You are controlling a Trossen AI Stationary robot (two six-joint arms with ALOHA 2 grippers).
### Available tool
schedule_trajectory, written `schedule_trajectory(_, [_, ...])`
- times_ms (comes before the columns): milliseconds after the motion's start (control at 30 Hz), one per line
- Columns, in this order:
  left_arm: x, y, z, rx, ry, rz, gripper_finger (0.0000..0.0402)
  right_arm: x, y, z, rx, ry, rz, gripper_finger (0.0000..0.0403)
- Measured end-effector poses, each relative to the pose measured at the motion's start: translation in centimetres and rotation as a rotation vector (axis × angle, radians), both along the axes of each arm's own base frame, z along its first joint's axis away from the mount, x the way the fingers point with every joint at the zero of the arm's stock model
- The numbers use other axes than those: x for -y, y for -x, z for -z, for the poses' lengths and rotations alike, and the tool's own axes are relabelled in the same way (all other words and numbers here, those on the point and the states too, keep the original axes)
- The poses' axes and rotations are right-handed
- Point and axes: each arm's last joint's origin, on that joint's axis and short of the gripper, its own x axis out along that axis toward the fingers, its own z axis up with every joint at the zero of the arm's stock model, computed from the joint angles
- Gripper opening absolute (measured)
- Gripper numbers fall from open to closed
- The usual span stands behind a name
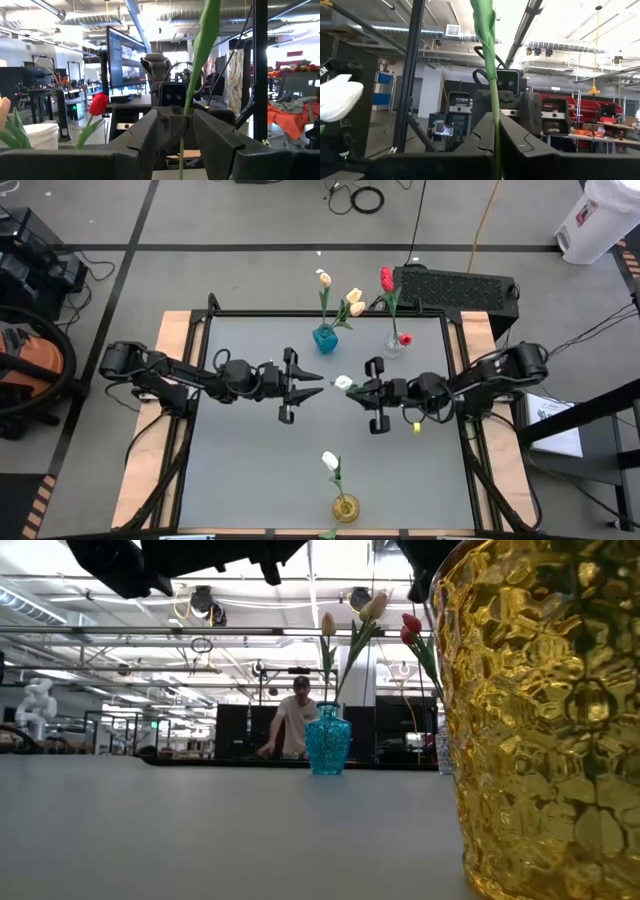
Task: Sort flowers into vase by color
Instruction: Put the white flower into the yellow vase
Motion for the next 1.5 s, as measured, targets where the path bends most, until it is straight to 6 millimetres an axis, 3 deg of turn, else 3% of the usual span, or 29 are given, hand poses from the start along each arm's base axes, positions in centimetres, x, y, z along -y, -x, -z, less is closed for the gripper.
schedule_trajectory(300, [0.0, 0.0, 0.0, -0.005, 0.002, 0.001, 0.0135, -0.3, -3.6, 0.0, -0.001, -0.021, -0.009, 0.0])
schedule_trajectory(533, [0.1, 0.0, 0.0, -0.002, -0.007, 0.019, 0.0135, -0.3, -4.9, -0.4, 0.005, -0.043, -0.009, 0.0])
schedule_trajectory(1500, [0.6, 0.1, -0.2, 0.022, -0.012, 0.053, 0.0135, -0.4, -5.4, 0.9, -0.151, -0.198, -0.053, 0.0])
